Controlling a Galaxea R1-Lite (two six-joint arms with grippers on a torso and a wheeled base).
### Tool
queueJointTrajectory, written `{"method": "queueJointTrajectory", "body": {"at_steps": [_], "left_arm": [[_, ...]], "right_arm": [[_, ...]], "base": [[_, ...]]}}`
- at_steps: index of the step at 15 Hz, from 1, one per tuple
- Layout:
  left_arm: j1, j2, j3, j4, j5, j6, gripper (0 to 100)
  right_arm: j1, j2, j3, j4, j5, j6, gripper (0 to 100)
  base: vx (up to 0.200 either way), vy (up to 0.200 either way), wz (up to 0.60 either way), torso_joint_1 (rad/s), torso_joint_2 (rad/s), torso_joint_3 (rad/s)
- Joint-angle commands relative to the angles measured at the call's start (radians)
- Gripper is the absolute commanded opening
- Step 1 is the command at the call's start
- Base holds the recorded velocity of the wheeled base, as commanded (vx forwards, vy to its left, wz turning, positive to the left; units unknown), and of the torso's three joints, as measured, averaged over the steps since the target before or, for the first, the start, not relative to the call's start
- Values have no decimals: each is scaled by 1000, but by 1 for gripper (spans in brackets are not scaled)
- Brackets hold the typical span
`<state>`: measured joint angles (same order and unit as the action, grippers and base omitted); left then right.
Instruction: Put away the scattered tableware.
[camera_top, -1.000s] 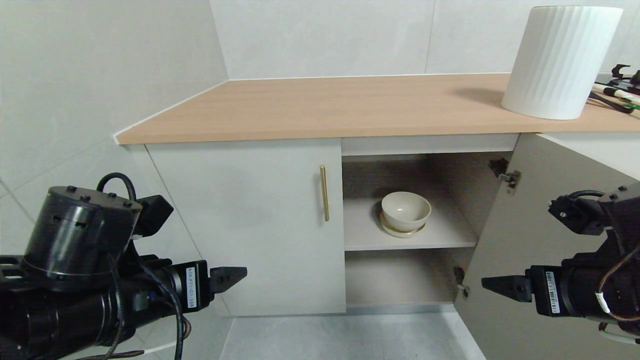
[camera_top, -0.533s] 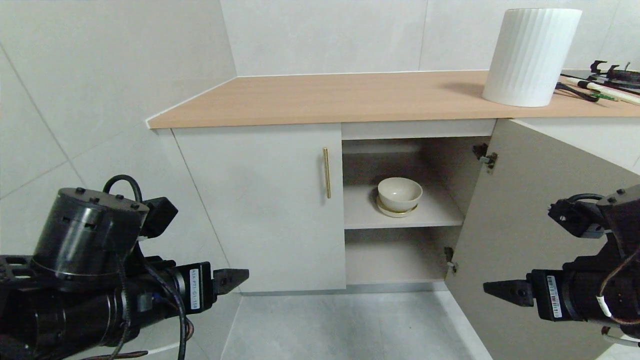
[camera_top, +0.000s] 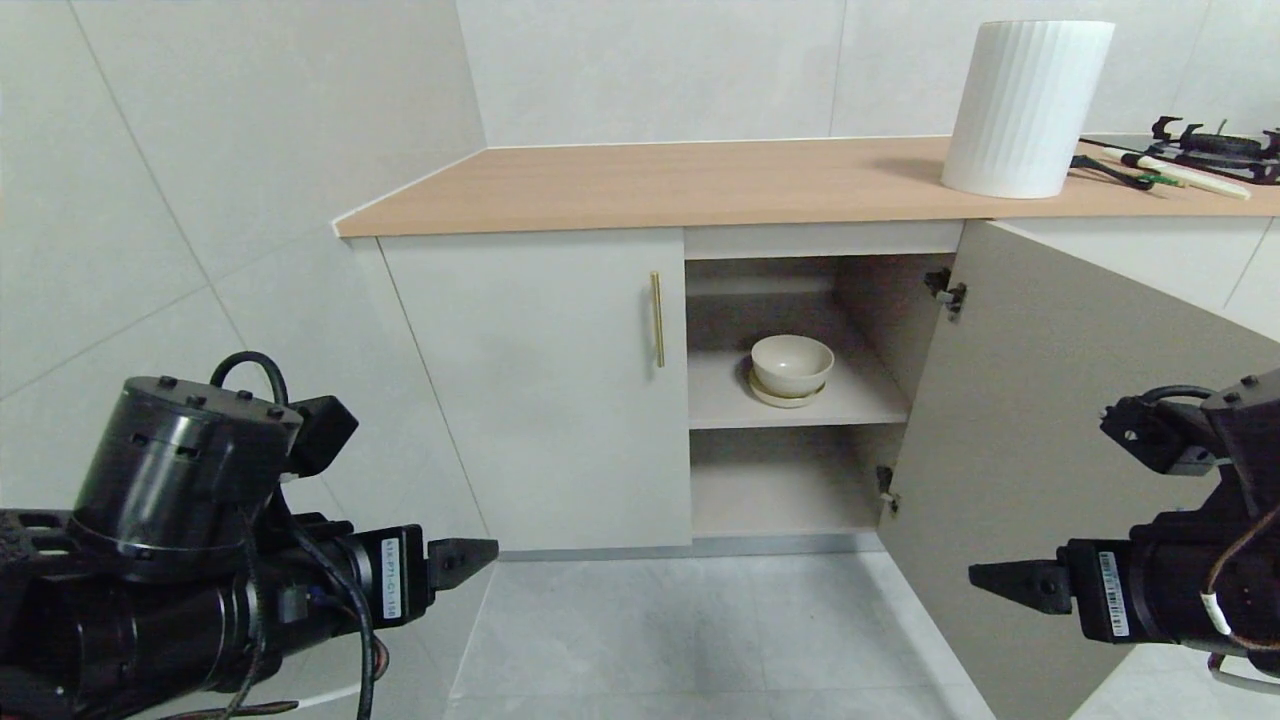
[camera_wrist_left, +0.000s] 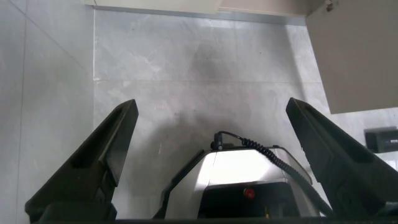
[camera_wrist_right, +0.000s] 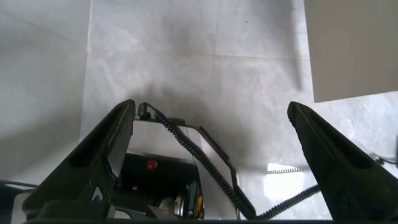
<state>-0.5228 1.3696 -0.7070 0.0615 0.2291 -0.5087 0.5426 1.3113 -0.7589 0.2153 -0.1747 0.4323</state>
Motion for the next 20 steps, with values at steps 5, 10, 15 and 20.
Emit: {"method": "queueJointTrajectory", "body": {"at_steps": [5, 10, 15, 20], "left_arm": [[3, 0, 1, 0, 1, -1, 100], [3, 0, 1, 0, 6, 1, 100], [1, -1, 1, 1, 6, 4, 100], [3, -1, 1, 1, 6, 4, 100]], "right_arm": [[0, -35, -40, 88, 14, 2, 100], [4, -35, -45, 85, 7, 0, 100], [4, -81, -48, 236, 6, -81, 100], [-3, -132, -86, 346, -5, -109, 100]], "base": [[0, 0, 0, 0, 0, 0], [0, -40, 0, 1, 0, 1], [0, -200, 0, 2, 0, 3], [0, -200, 0, 3, 1, 4]]}}
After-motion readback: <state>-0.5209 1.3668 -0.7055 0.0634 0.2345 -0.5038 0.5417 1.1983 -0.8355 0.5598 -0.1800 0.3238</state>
